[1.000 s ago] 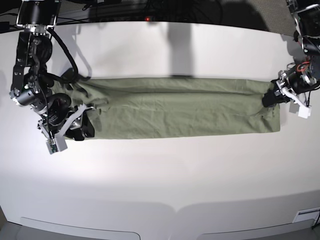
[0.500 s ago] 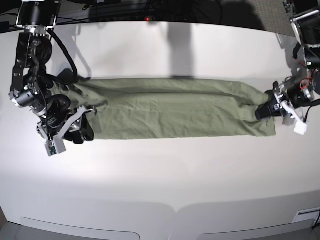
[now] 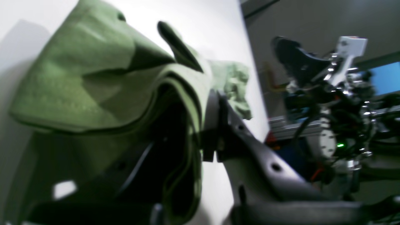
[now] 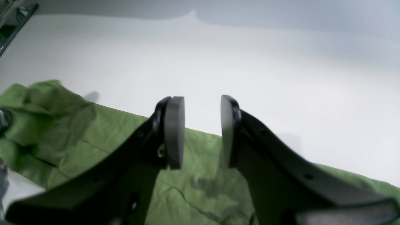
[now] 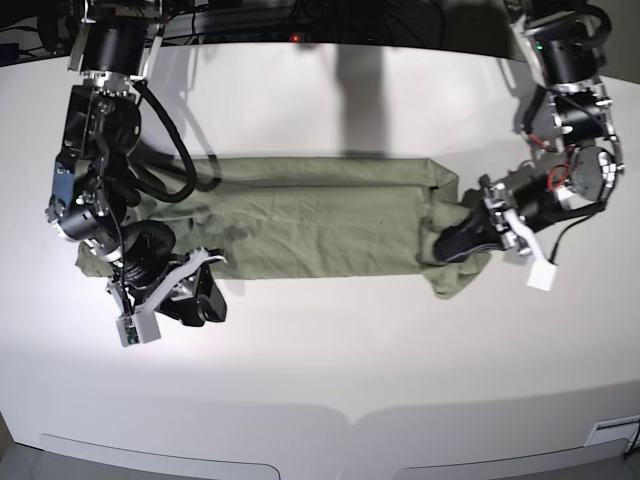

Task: Fold the T-shirt properly
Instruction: 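Lay the folded ends down and press the bundle flat with both grippers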

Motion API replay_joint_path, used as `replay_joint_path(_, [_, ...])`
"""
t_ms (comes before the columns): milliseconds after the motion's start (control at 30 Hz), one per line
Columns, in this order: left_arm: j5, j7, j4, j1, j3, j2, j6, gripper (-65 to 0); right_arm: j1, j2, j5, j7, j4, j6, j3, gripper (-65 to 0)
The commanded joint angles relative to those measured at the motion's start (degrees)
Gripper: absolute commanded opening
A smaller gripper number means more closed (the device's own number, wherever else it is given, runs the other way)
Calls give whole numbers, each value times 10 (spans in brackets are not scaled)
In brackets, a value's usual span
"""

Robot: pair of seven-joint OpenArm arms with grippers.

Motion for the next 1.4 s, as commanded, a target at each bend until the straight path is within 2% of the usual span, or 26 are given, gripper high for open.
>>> replay_joint_path(0, [-14,-6,11,-8,0,12,-4,-650,14,5,9,14,11,2,3,-451])
replay_joint_path(167, [33,-13,11,-7,0,80,-4,-650,14,5,9,13,11,2,3,-451])
replay_joint_path(333, [81,-23,11,-7,0,127,-4,-650,15,5,9,11,11,2,3,-451])
replay_joint_path(533, [79,-31,10,-7,24,127,-4,-650,15,5,10,12,11,3,3,-451])
replay_joint_path(667, [52,-28,10,-7,48,127,-4,-444,15,5,9,12,11,3,3,-451])
replay_joint_path(733, [40,-19,10,-7,69,127,-4,-396,15,5,9,12,11,2,3,-451])
replay_joint_path(900, [43,7,10,-9,156,127,-4,-391,15,5,9,12,11,3,3,-451])
replay_joint_path(1033, [59,-5,10,-15,198,127,-4,-392,14,5,9,9,11,3,3,-451])
replay_joint_path(1200, [161,-61,10,-26,199,125,-4,-392,15,7,-14,5,11,2,4,-451])
replay_joint_path(1367, [355,-206,10,-17,199,119,-4,-392,15,7,-25,7,11,2,10,-451])
